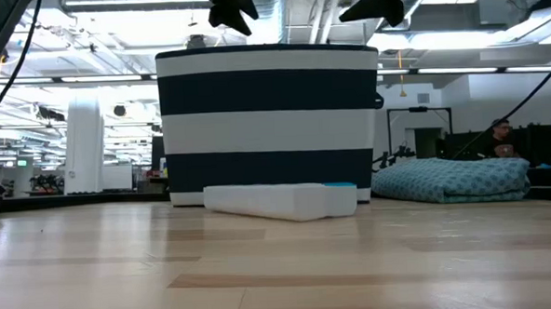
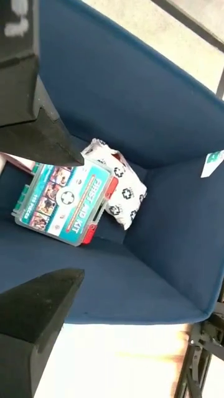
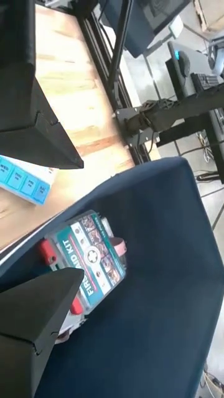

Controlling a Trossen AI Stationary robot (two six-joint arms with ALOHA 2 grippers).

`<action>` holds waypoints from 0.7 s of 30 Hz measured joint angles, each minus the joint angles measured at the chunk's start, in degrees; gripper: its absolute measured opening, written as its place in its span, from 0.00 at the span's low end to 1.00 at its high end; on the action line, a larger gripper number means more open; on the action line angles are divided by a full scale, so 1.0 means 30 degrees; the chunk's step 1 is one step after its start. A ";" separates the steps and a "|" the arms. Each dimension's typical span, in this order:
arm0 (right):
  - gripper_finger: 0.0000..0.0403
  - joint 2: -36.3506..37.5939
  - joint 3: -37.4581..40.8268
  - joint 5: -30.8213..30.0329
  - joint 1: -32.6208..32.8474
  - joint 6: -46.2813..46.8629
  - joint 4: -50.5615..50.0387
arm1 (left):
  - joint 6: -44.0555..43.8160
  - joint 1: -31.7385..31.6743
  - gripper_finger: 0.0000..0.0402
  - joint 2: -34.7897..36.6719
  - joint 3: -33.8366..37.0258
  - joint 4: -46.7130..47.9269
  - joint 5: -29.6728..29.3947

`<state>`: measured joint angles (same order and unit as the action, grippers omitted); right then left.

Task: Pick & place medical supplies in basket/bin
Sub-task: Put the medicine organizer into the bin

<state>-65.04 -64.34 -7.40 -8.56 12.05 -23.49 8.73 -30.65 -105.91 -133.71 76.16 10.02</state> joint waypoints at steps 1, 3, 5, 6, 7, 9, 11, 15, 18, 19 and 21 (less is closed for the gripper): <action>0.66 0.0000 0.0000 0.0000 -0.0011 -0.0001 -0.0006 | -0.0006 0.0000 0.67 0.0000 0.0000 0.0000 0.0000; 0.66 0.0000 0.0000 -0.0028 -0.0017 -0.0004 0.0000 | -0.0103 0.0004 0.67 0.0000 -0.0032 0.0013 0.0019; 0.66 0.0000 0.0000 -0.0073 -0.0040 -0.0002 0.0065 | -0.0216 0.0127 0.67 -0.0007 -0.0149 0.0081 0.0009; 0.66 0.0000 0.0000 -0.0155 -0.0050 -0.0004 0.0148 | -0.0234 0.0269 0.67 0.0020 -0.0183 0.0099 0.0010; 0.66 0.0000 0.0000 -0.0297 -0.0050 -0.0005 0.0213 | -0.0322 0.0434 0.67 0.0135 -0.0189 0.0090 0.0025; 0.66 0.0000 0.0000 -0.0783 -0.0047 -0.0007 0.0357 | -0.0717 0.0994 0.67 0.0520 -0.0189 -0.0020 0.0067; 0.66 0.0000 0.0000 -0.1084 -0.0043 -0.0005 0.0535 | -0.1048 0.1745 0.67 0.1254 -0.0189 -0.0146 0.0081; 0.66 0.0000 0.0000 -0.1077 -0.0043 0.0931 0.0714 | -0.1643 0.3812 0.67 0.2927 -0.0212 -0.0715 0.0052; 0.66 0.0000 0.0000 -0.1051 -0.0017 0.1612 0.0710 | -0.2323 0.5491 0.67 0.4381 0.0214 -0.1921 -0.0312; 0.66 0.0000 0.0000 -0.1033 0.0054 0.1625 0.0707 | -0.2574 0.5996 0.67 0.4927 0.0404 -0.2250 -0.0663; 0.66 0.0000 0.0000 -0.1033 0.0267 0.1633 0.0707 | -0.3068 0.7080 0.67 0.6084 0.0811 -0.2787 -0.1476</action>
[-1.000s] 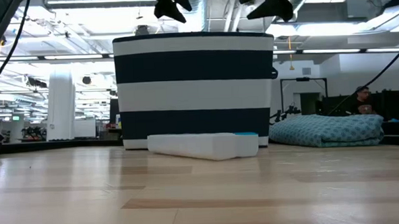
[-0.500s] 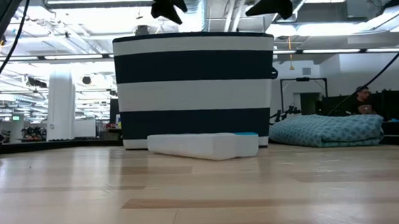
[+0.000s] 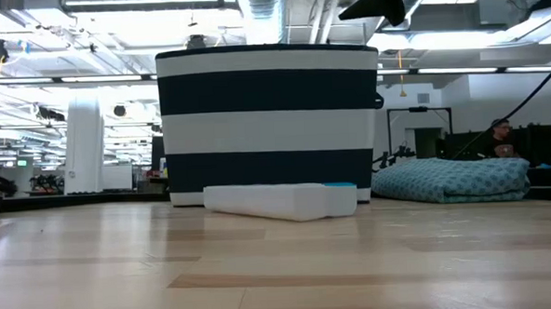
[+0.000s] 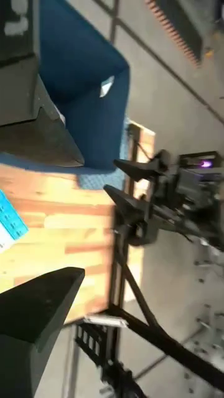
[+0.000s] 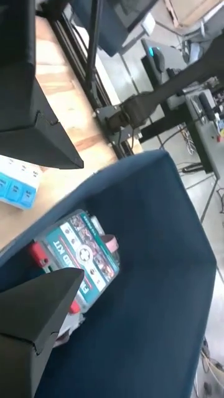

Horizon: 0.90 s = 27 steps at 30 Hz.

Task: Pick & place medical supplies in basket/bin
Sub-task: Put the medicine organizer into the bin

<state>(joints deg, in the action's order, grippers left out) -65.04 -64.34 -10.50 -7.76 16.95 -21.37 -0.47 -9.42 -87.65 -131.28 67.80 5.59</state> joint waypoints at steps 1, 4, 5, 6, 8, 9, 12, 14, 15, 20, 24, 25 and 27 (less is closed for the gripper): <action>0.66 0.0000 0.0000 0.0007 0.0133 0.0007 0.0007 | -0.0182 0.0508 0.67 0.0566 0.0353 -0.0141 -0.0390; 0.66 0.0000 0.0000 0.0044 0.0658 0.0198 0.0012 | -0.1059 0.2311 0.67 0.2428 0.2283 -0.0867 -0.1734; 0.66 -0.0098 0.0000 0.0029 0.0870 0.0393 0.0042 | -0.1464 0.2948 0.67 0.3078 0.3248 -0.1428 -0.2296; 0.66 -0.0246 0.0000 0.0007 0.1082 0.0572 0.0146 | -0.1897 0.3571 0.67 0.3785 0.4325 -0.2062 -0.2901; 0.66 -0.0431 0.0036 -0.0004 0.1569 0.1057 -0.0021 | -0.2831 0.4724 0.67 0.5210 0.6811 -0.3379 -0.3991; 0.66 -0.0663 0.0027 -0.0029 0.1825 0.1310 0.0168 | -0.3240 0.5209 0.67 0.5936 0.8116 -0.4128 -0.4355; 0.66 -0.1481 0.0012 -0.0084 0.2672 0.2220 0.0397 | -0.4353 0.6358 0.67 0.8019 1.2030 -0.6655 -0.4681; 0.66 -0.2279 0.0007 -0.0445 0.3355 0.2850 0.0860 | -0.5097 0.6889 0.67 0.9224 1.4591 -0.8667 -0.4722; 0.66 -0.2648 0.0007 -0.0743 0.3707 0.3141 0.0889 | -0.5552 0.7146 0.67 0.9793 1.5830 -0.9402 -0.4759; 0.66 -0.4524 0.0007 -0.2414 0.5535 0.4519 0.1875 | -0.6553 0.8154 0.67 1.2477 2.1231 -1.2630 -0.5485; 0.66 -0.5935 0.0007 -0.3857 0.6798 0.6028 0.1978 | -0.7576 0.8550 0.67 1.4188 2.4829 -1.3994 -0.6195; 0.66 -0.6315 0.0007 -0.4231 0.7091 0.6432 0.2101 | -0.7830 0.8640 0.67 1.4534 2.5610 -1.4538 -0.6219; 0.66 -0.7018 0.0002 -0.4903 0.7567 0.7390 0.2091 | -0.8659 0.8808 0.67 1.5138 2.7154 -1.5482 -0.6226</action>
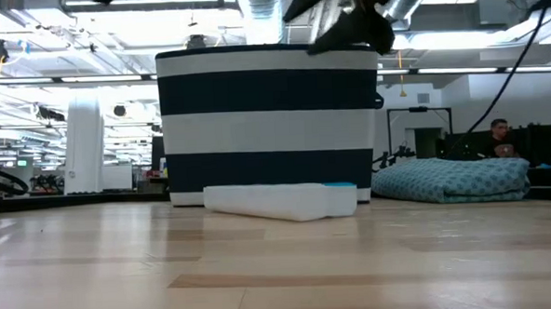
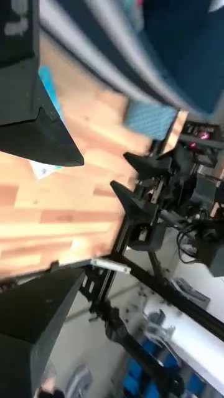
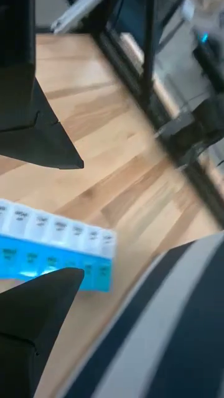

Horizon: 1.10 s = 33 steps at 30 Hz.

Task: Pick & place medical supplies in basket/bin
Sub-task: Put the medicine organizer into the bin

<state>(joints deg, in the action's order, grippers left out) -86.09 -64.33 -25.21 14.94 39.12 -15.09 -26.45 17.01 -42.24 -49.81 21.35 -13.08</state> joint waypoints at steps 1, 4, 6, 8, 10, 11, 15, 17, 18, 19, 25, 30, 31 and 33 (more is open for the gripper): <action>0.66 -0.0324 0.0013 -0.0265 0.0225 0.0434 -0.0128 | -0.0451 0.0080 0.67 0.0162 0.0646 -0.0587 0.0051; 0.66 -0.1337 -0.0002 -0.0976 0.0690 0.1739 -0.0125 | -0.1398 0.0252 0.67 0.0402 0.2224 -0.1571 0.0191; 0.66 -0.1928 0.0005 -0.1616 0.0852 0.2697 -0.0419 | -0.2127 0.0363 0.67 0.0380 0.3013 -0.2033 0.0102; 0.66 -0.2528 -0.0009 -0.2050 0.0861 0.3693 -0.0536 | -0.3249 0.0381 0.67 0.0339 0.3755 -0.2302 -0.0081; 0.66 -0.2929 0.0027 -0.2223 0.0757 0.4652 -0.1105 | -0.4727 0.0381 0.67 0.0087 0.4448 -0.3099 -0.0389; 0.66 -0.3179 -0.0005 -0.2237 0.0643 0.5203 -0.1113 | -0.5675 0.0381 0.67 0.0033 0.4792 -0.3245 -0.0580; 0.66 -0.3899 0.0035 -0.2052 0.0034 0.7324 -0.2540 | -1.0145 0.0381 0.67 -0.0493 0.6036 -0.3757 -0.1609; 0.66 -0.4070 0.0005 -0.1579 -0.0369 0.8286 -0.3224 | -1.1769 0.0380 0.67 -0.0838 0.6666 -0.3948 -0.1803; 0.66 -0.4100 0.0009 -0.1229 -0.0575 0.8527 -0.3494 | -1.2465 0.0374 0.67 -0.1057 0.6939 -0.4308 -0.1798; 0.66 -0.4156 0.0011 -0.0820 -0.0797 0.8617 -0.3515 | -1.3045 0.0374 0.67 -0.1199 0.7201 -0.4417 -0.1795; 0.66 -0.4260 -0.0002 0.0545 -0.1640 0.8500 -0.3210 | -1.4754 0.0380 0.67 -0.2356 0.8375 -0.5914 -0.1552; 0.66 -0.4260 -0.0002 0.2185 -0.2079 0.7451 -0.3216 | -1.5091 0.0381 0.67 -0.3241 0.8478 -0.6007 -0.0889; 0.66 -0.4260 -0.0002 0.2463 -0.2173 0.7203 -0.3220 | -1.5086 0.0374 0.67 -0.3425 0.8478 -0.6007 -0.0648; 0.66 -0.4260 -0.0002 0.2904 -0.2292 0.6581 -0.3220 | -1.4651 0.0366 0.67 -0.3858 0.8478 -0.6192 -0.0195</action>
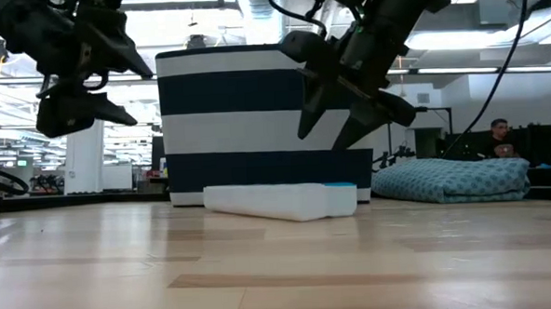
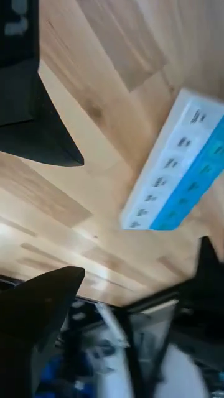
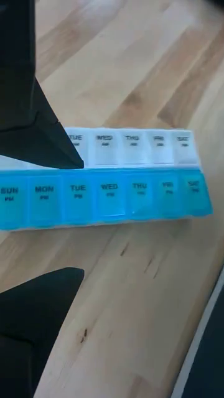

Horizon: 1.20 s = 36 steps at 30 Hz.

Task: Pick & place medical supplies in basket/bin
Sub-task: Put the medicine organizer into the bin

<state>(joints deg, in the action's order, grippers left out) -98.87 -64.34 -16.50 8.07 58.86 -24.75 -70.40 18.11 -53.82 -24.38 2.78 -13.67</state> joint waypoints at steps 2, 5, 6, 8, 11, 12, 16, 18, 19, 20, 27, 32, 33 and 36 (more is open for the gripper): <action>0.66 0.0000 0.0000 0.0492 -0.0033 -0.0801 0.0026 | 0.1374 0.0007 0.67 -0.0501 0.0000 -0.0650 0.0721; 0.66 0.0004 0.0000 0.1506 -0.0196 -0.2435 0.0051 | 0.4877 0.0004 0.67 -0.1339 0.0000 -0.2419 0.2512; 0.66 0.0002 0.0000 0.1970 -0.0259 -0.3019 0.0044 | 0.6000 0.0007 0.67 -0.1610 0.0000 -0.2923 0.3151; 0.66 0.0007 0.0000 0.2907 -0.0398 -0.4180 0.0022 | 0.7829 -0.0023 0.67 -0.2174 -0.0007 -0.3687 0.4112; 0.66 0.0015 0.0000 0.3710 -0.0541 -0.5527 -0.0041 | 0.9773 -0.0220 0.67 -0.2781 -0.0007 -0.3812 0.4516; 0.66 0.0015 0.0000 0.3903 -0.0610 -0.5799 -0.0051 | 1.0314 -0.0292 0.67 -0.3028 -0.0007 -0.3706 0.4570; 0.66 0.0015 0.0000 0.4104 -0.0904 -0.6270 -0.0142 | 1.1196 -0.0688 0.67 -0.4102 -0.0007 -0.3262 0.4515; 0.66 0.0015 0.0000 0.4052 -0.1165 -0.6270 -0.0174 | 1.0887 -0.0992 0.67 -0.4758 -0.0007 -0.3269 0.4015; 0.66 0.0022 0.0000 0.4021 -0.1294 -0.6270 -0.0193 | 1.0477 -0.1162 0.67 -0.5132 -0.0011 -0.3314 0.3617; 0.66 0.0022 0.0000 0.3917 -0.1438 -0.6263 -0.0261 | 0.9954 -0.1367 0.67 -0.5528 -0.0015 -0.3341 0.3234; 0.66 0.0022 0.0000 0.2979 -0.2260 -0.4627 -0.0885 | 0.7693 -0.2323 0.67 -0.8196 -0.0015 -0.4037 0.2798; 0.66 0.0022 0.0004 0.2978 -0.2208 -0.5235 0.0451 | 0.7929 -0.2317 0.67 -0.9563 -0.0036 -0.6838 0.3263; 0.66 0.0022 0.0005 0.2995 -0.2183 -0.5463 0.0696 | 0.7938 -0.2322 0.67 -0.9726 -0.0036 -0.7302 0.3333; 0.66 0.0003 0.0000 0.3055 -0.2183 -0.5775 0.0846 | 0.7923 -0.2454 0.67 -0.9951 -0.0044 -0.7996 0.3336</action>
<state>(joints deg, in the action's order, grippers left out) -98.86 -64.34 -7.33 1.52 41.54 -22.22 -46.63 10.75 -83.67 -24.51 -21.21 -3.66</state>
